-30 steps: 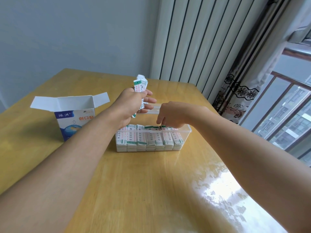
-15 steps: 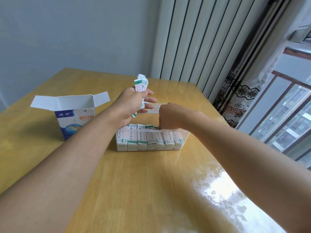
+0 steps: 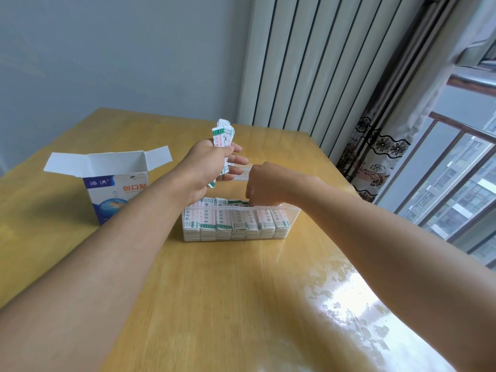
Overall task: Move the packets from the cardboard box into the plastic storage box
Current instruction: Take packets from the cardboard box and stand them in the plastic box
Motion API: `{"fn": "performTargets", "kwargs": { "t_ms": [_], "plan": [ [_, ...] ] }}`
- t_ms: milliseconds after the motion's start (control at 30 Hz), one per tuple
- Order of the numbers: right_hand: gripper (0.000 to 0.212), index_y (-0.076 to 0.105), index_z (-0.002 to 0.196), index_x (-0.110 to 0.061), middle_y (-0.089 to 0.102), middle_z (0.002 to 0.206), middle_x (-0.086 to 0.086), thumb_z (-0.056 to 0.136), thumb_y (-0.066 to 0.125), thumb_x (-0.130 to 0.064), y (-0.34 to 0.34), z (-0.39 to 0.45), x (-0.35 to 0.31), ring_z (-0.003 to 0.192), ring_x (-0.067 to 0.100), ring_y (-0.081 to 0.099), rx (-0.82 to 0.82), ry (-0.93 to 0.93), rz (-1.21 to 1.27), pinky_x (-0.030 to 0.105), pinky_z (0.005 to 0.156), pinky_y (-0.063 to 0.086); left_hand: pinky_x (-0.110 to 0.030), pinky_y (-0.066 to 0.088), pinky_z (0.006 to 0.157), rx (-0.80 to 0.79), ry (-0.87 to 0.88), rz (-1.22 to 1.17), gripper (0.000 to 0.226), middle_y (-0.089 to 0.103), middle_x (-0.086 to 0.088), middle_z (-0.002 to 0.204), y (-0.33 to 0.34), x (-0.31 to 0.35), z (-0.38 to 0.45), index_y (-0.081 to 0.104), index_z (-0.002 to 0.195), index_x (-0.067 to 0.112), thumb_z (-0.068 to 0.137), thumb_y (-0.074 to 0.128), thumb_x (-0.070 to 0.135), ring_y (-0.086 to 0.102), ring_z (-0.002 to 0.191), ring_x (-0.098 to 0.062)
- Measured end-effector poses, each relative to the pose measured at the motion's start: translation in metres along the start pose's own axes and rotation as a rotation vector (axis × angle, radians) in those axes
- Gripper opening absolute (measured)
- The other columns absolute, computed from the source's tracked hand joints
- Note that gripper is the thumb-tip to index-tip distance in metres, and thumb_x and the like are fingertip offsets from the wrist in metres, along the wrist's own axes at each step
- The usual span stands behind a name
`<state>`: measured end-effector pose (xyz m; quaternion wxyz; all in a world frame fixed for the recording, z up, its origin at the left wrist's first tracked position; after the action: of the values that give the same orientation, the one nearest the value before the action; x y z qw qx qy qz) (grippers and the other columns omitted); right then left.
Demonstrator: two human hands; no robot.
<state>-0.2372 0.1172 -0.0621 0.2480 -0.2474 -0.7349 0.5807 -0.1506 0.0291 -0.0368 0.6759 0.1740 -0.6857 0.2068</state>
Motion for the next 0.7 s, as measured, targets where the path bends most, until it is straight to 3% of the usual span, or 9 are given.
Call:
{"fn": "performTargets", "kwargs": {
  "t_ms": [300, 400, 500, 600, 700],
  "plan": [
    [0.026, 0.071, 0.114, -0.021, 0.069, 0.104, 0.0, 0.091, 0.059, -0.019, -0.0037, -0.0016, 0.0, 0.087, 0.022, 0.066, 0.0, 0.004, -0.028, 0.039, 0.083, 0.06, -0.026, 0.054, 0.065, -0.001, -0.004, 0.003, 0.021, 0.077, -0.008, 0.101, 0.0005, -0.0003, -0.0002, 0.066, 0.105, 0.013, 0.108, 0.045, 0.017, 0.072, 0.081, -0.018],
    [0.013, 0.063, 0.086, -0.017, 0.062, 0.087, 0.0, 0.095, 0.053, -0.016, -0.0027, -0.0002, 0.0039, 0.074, 0.019, 0.058, -0.008, 0.005, -0.075, 0.031, 0.062, 0.051, -0.027, 0.054, 0.065, 0.001, -0.004, -0.002, 0.021, 0.077, -0.008, 0.1, 0.0002, -0.0007, 0.0, 0.065, 0.105, 0.012, 0.108, 0.045, 0.017, 0.072, 0.082, -0.019],
    [0.03, 0.046, 0.068, -0.016, 0.052, 0.074, 0.001, 0.097, 0.052, -0.015, -0.0017, 0.0014, 0.0083, 0.066, 0.02, 0.049, 0.007, 0.011, -0.114, 0.03, 0.053, 0.037, -0.027, 0.054, 0.065, 0.003, -0.004, -0.002, 0.021, 0.077, -0.008, 0.1, -0.0002, -0.0006, 0.0002, 0.065, 0.104, 0.012, 0.108, 0.045, 0.017, 0.072, 0.082, -0.019],
    [0.032, 0.044, 0.066, -0.018, 0.051, 0.073, 0.001, 0.097, 0.052, -0.015, -0.0027, 0.0001, 0.0085, 0.064, 0.02, 0.047, 0.002, 0.004, -0.135, 0.031, 0.053, 0.037, -0.027, 0.054, 0.065, 0.001, -0.005, 0.001, 0.022, 0.077, -0.008, 0.1, 0.0001, -0.0009, 0.0, 0.066, 0.103, 0.013, 0.108, 0.045, 0.016, 0.072, 0.082, -0.02],
    [0.018, 0.059, 0.08, -0.016, 0.056, 0.078, 0.0, 0.097, 0.053, -0.017, -0.0054, 0.0, 0.0061, 0.066, 0.018, 0.051, 0.005, 0.004, -0.138, 0.031, 0.055, 0.04, -0.026, 0.055, 0.066, 0.0, -0.005, 0.009, 0.022, 0.077, -0.007, 0.099, 0.0005, -0.0005, -0.0005, 0.066, 0.103, 0.013, 0.108, 0.045, 0.017, 0.072, 0.082, -0.019]
  ]
}}
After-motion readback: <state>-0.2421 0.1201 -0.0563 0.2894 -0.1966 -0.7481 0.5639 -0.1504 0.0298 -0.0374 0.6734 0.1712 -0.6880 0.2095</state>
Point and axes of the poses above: each hand's wrist, its own z-axis towards the middle knuckle, its own y-axis out of the palm, x = y × z, the point moved 9 cm from there along z, towards the middle knuckle
